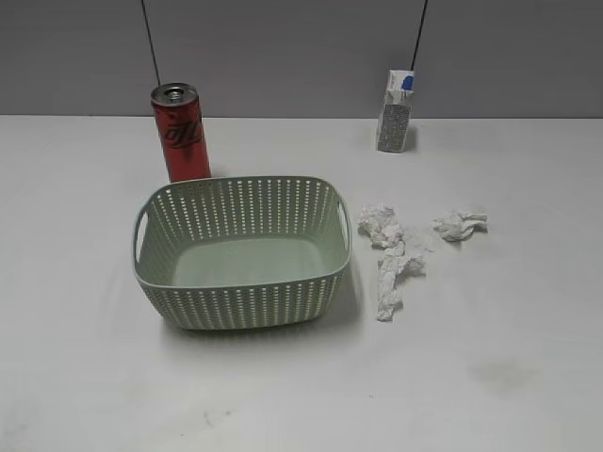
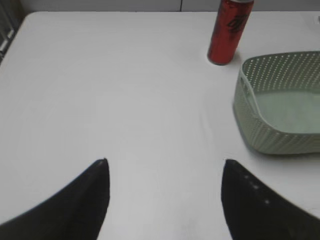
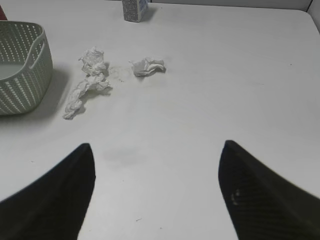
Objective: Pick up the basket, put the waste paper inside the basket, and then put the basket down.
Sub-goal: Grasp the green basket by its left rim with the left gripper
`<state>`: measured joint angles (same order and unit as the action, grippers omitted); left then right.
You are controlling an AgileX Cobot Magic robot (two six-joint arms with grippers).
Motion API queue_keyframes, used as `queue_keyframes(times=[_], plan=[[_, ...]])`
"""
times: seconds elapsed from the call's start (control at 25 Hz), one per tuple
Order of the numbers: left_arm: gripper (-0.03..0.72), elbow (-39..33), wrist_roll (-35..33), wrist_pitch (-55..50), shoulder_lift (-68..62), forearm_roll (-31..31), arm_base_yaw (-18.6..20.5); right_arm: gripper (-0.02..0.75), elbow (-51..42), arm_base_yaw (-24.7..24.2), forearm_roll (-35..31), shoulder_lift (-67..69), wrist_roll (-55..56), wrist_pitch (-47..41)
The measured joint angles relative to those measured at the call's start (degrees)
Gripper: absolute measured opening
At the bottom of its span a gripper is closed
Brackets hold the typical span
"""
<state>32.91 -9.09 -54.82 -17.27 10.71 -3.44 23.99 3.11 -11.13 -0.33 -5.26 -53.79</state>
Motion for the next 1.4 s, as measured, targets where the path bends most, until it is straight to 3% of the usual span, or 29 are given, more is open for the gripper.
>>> queue_keyframes(times=[0.24, 0.52, 0.76, 1.04, 1.16, 1.4], plan=[[0.531, 5.82, 0.0, 3.46, -18.59, 8.34, -0.11, 0.58, 0.0, 0.0, 0.0, 0.0, 0.0, 0.0], [0.531, 15.39, 0.0, 4.45, -41.76, 9.86, -0.68, 0.58, 0.0, 0.0, 0.0, 0.0, 0.0, 0.0], [0.528, 25.84, 0.97, 5.17, -58.17, 9.25, -9.85, 0.58, 0.0, 0.0, 0.0, 0.0, 0.0, 0.0], [0.522, 35.24, 9.09, 5.14, -76.79, 1.62, -20.27, 0.58, 0.0, 0.0, 0.0, 0.0, 0.0, 0.06], [0.521, 37.55, 12.76, 5.19, -83.63, -0.65, -22.22, 0.58, 0.0, 0.0, 0.0, 0.0, 0.0, 0.06], [0.519, 38.79, 18.01, 5.06, -92.22, -4.13, -22.53, 0.58, 0.0, 0.0, 0.0, 0.0, 0.0, 0.06]])
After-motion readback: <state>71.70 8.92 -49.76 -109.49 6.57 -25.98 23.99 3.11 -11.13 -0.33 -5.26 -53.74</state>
